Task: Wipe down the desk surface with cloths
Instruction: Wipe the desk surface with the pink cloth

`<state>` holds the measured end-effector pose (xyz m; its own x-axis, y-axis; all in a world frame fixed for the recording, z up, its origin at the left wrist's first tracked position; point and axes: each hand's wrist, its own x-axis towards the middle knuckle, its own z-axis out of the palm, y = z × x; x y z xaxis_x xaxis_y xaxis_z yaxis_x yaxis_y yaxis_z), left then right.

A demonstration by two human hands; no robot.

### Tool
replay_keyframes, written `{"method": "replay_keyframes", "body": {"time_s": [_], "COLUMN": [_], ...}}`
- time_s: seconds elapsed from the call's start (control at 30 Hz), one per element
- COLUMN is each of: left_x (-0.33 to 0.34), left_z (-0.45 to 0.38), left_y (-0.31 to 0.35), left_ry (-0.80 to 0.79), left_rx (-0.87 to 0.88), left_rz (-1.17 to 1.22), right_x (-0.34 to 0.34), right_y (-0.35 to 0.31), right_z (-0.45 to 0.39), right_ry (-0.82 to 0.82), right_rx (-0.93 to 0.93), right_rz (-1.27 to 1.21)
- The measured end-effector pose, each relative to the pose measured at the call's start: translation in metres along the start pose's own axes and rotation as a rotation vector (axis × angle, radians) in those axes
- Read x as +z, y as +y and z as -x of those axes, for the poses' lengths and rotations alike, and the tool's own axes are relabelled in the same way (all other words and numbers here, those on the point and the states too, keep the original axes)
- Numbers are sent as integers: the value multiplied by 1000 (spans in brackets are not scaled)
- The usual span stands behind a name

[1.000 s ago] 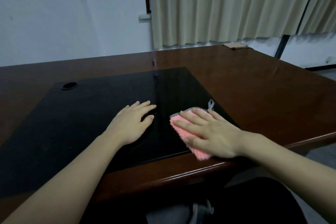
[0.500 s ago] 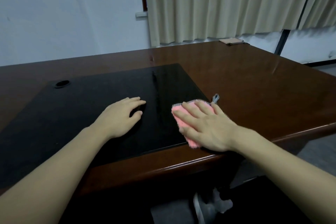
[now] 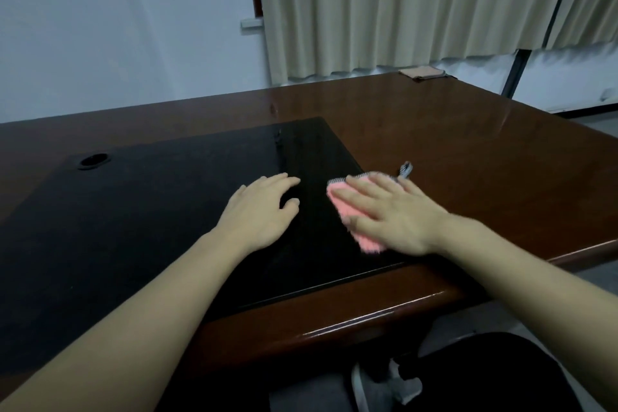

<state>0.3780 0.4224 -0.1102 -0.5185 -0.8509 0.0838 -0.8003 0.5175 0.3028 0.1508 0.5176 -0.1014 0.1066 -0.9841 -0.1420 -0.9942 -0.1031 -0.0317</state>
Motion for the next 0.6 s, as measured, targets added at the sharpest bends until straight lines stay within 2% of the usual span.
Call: {"method": "replay_keyframes", "body": {"time_s": [0.13,0.23,0.47,0.6], "left_x": [5,4,5,6], "left_z": [4,4,5,5], "left_y": [-1,0,-1,0], "left_ry": [-3,-7,-6,-7], "left_rx": [-16,-17,-18,-21], "left_rz": [7,8,1,-6], "right_x": [-7,-8,8,9], "right_y": [23,17,-27,-24], "right_z": [-41,-40,63,88], "right_ry": [-29,-44,-18,-29], "right_rx": [112,126,-78,-98], "right_rz": [-20,-38,-5,-34]}}
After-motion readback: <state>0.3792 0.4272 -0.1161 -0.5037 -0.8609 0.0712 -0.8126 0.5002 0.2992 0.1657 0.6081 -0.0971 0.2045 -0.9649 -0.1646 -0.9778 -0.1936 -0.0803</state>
